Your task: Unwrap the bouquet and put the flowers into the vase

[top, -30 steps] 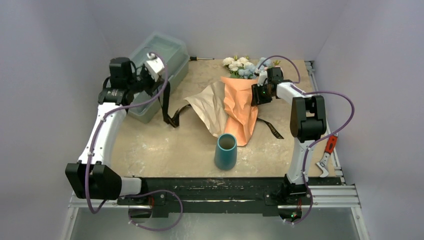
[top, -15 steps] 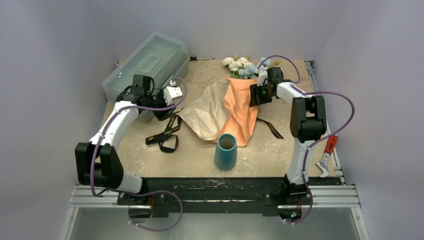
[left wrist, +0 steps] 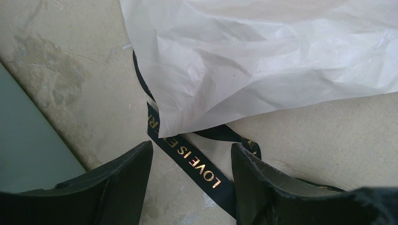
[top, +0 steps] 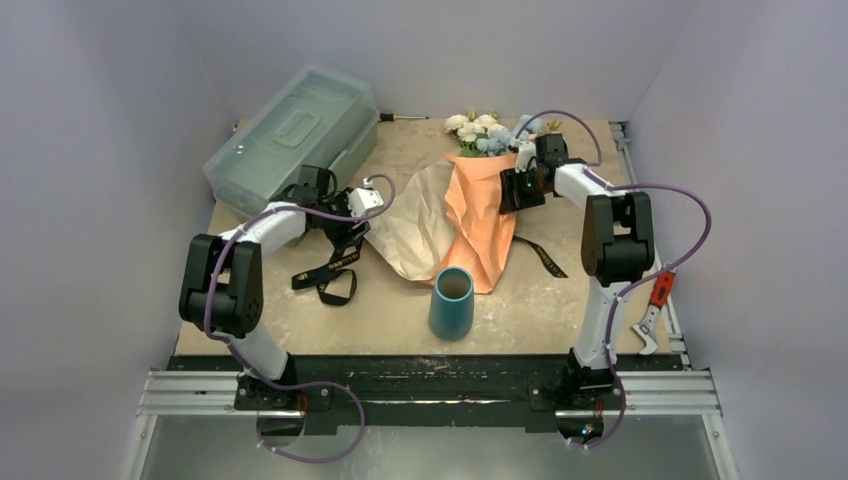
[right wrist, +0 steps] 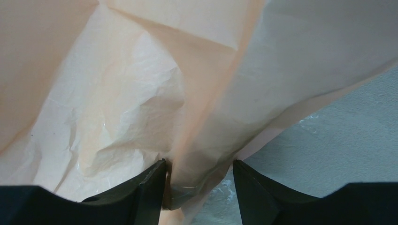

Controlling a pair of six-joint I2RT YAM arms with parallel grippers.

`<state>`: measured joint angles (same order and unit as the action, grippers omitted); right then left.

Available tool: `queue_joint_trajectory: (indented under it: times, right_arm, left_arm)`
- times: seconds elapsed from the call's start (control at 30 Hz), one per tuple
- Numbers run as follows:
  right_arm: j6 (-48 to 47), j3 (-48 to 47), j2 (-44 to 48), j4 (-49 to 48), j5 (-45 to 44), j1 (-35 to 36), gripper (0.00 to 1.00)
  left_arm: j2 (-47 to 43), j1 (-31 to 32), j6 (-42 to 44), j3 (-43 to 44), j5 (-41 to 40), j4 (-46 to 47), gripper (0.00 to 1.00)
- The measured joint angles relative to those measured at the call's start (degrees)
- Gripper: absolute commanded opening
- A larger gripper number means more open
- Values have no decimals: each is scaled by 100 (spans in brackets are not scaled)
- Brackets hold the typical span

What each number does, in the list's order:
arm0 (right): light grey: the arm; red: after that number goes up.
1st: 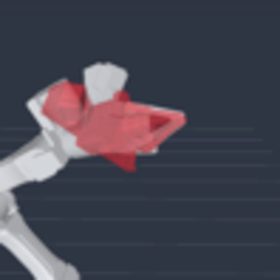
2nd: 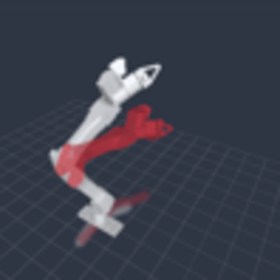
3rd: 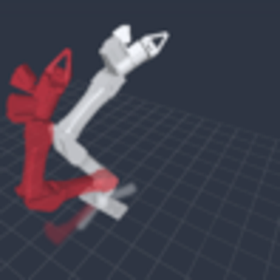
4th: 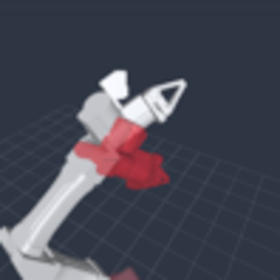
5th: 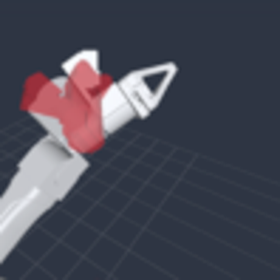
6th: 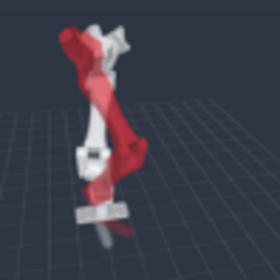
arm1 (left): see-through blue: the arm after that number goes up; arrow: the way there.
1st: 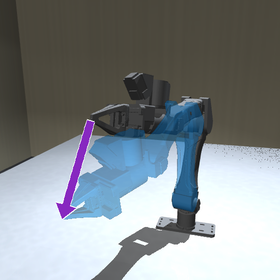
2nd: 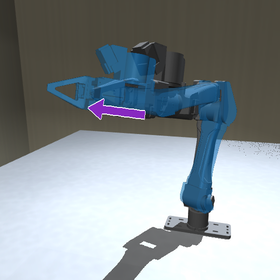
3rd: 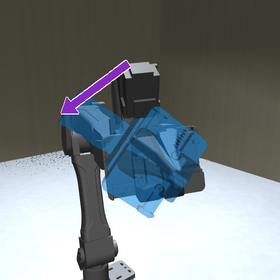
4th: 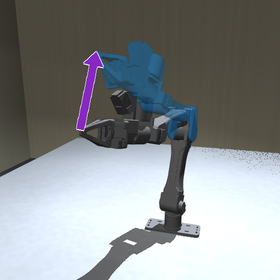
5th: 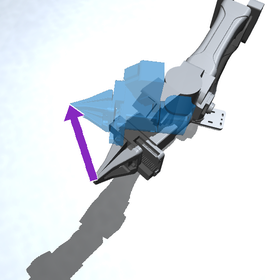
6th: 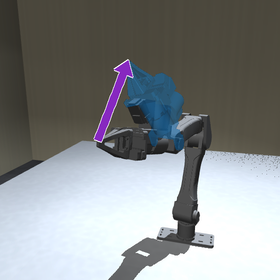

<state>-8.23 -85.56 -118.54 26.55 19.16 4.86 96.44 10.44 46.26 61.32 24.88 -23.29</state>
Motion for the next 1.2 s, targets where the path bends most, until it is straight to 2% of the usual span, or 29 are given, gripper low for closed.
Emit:
queue_joint_trajectory:
  times: [0.2, 0.57, 0.7, 0.77, 0.97, 1.07, 1.2]
  right_arm:
    - [4, 0, 13, 0, 4, 0, 59]
    - [-33, 4, 13, 0, 4, 0, 58]
    - [-37, 4, 13, 0, 4, 0, 58]
    - [-37, 4, 13, 0, 4, 0, 57]
    - [-37, 4, 13, 0, 4, 0, 57]
    - [-39, 4, 13, 0, 4, 0, 57]
    - [-42, 4, 13, 0, -4, 0, 56]
  left_arm:
    - [46, 55, -223, -461, -155, 800, 59]
    - [520, 114, -824, -645, -254, 2437, 56]
    - [839, 155, -944, -474, -229, 2634, 42]
    - [953, 168, -966, -345, -264, 2658, 39]
    - [1027, 197, -931, -216, -664, 2573, 7]
    - [879, 195, -927, -216, -811, 2306, 0]
    - [428, 179, -1014, -175, -933, 1906, 0]
